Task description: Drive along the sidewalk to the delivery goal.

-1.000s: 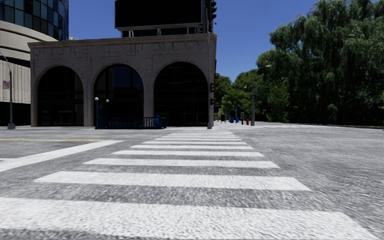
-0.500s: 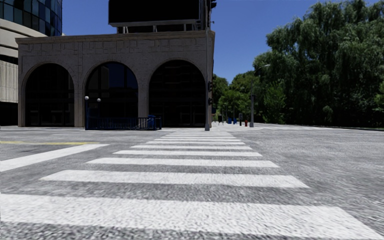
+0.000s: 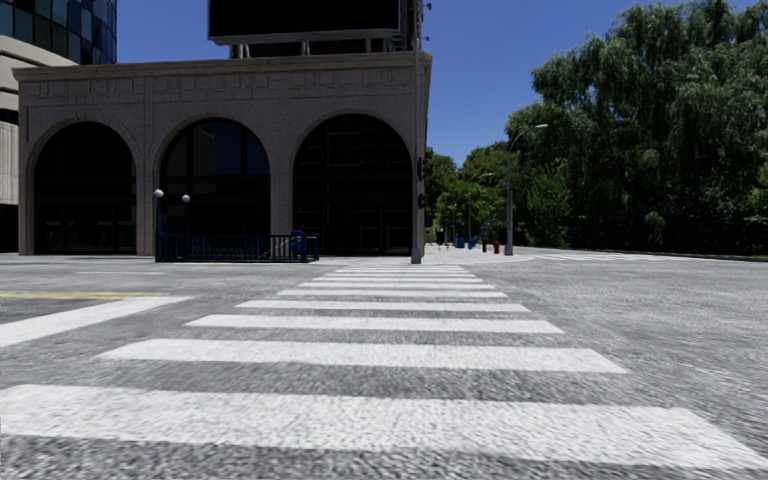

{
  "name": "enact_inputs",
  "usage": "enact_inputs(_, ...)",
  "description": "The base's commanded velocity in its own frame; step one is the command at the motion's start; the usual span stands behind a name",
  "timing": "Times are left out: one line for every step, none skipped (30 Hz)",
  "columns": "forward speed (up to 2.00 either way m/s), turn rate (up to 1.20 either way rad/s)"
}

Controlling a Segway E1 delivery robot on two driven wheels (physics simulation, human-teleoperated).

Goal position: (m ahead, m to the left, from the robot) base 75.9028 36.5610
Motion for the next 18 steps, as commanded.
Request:
enact_inputs(2.00,0.00)
enact_inputs(2.00,0.00)
enact_inputs(2.00,0.00)
enact_inputs(2.00,0.00)
enact_inputs(2.00,0.00)
enact_inputs(2.00,0.00)
enact_inputs(2.00,0.00)
enact_inputs(2.00,0.00)
enact_inputs(2.00,0.00)
enact_inputs(2.00,0.00)
enact_inputs(2.00,0.00)
enact_inputs(2.00,0.00)
enact_inputs(2.00,0.00)
enact_inputs(2.00,0.00)
enact_inputs(2.00,0.00)
enact_inputs(2.00,0.00)
enact_inputs(2.00,0.00)
enact_inputs(2.00,0.00)
